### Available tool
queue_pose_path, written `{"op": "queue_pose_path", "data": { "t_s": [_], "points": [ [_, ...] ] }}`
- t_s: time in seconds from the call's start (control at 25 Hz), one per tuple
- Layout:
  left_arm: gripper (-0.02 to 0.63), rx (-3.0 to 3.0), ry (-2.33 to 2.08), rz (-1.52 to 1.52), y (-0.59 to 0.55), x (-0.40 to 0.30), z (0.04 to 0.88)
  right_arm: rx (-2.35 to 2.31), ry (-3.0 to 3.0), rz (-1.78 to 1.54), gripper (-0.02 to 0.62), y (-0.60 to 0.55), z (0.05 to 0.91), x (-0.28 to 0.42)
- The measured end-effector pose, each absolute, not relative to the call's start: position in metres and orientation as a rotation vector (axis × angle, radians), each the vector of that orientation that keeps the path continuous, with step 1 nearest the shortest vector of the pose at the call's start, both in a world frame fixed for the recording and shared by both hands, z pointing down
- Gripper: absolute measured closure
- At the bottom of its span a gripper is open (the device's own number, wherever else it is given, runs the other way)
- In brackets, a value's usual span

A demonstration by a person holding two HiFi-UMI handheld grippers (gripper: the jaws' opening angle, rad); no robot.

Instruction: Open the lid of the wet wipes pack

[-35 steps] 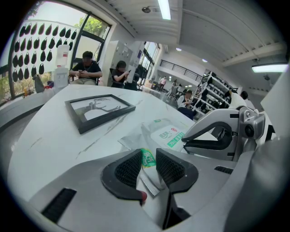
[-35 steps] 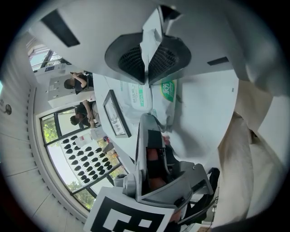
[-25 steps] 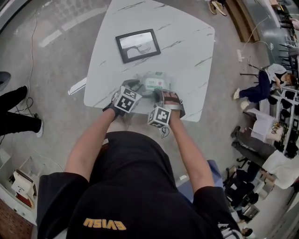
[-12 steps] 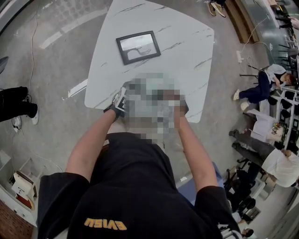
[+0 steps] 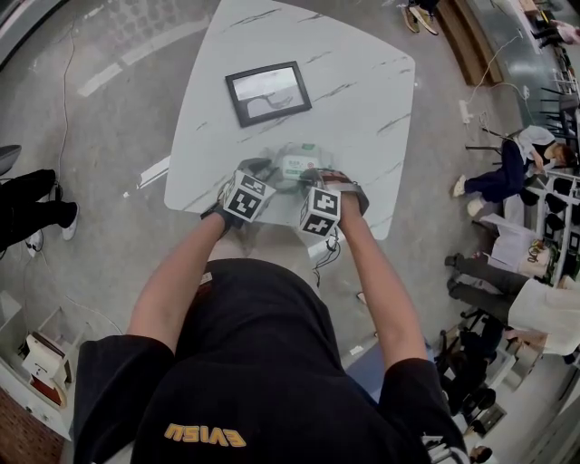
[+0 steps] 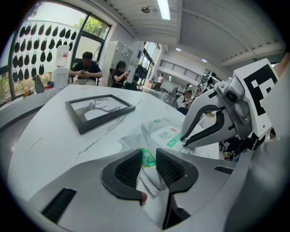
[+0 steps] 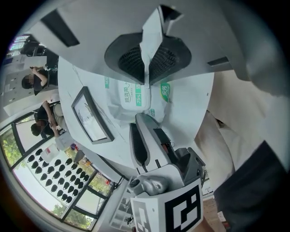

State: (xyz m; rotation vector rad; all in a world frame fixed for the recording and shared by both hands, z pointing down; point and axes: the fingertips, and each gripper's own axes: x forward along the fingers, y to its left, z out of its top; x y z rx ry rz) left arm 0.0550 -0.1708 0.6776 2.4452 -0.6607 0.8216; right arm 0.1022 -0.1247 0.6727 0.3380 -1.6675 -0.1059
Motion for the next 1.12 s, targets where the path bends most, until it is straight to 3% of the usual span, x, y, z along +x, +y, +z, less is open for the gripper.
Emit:
{"op": "queue_pose_path", "data": {
  "t_s": [1.12],
  "points": [
    [0.486,2.448,-0.662,0.822,-0.169,0.055,0.679,0.331,-1.752,0.190,0.566,-0.128,0.659,0.101]
  ]
}}
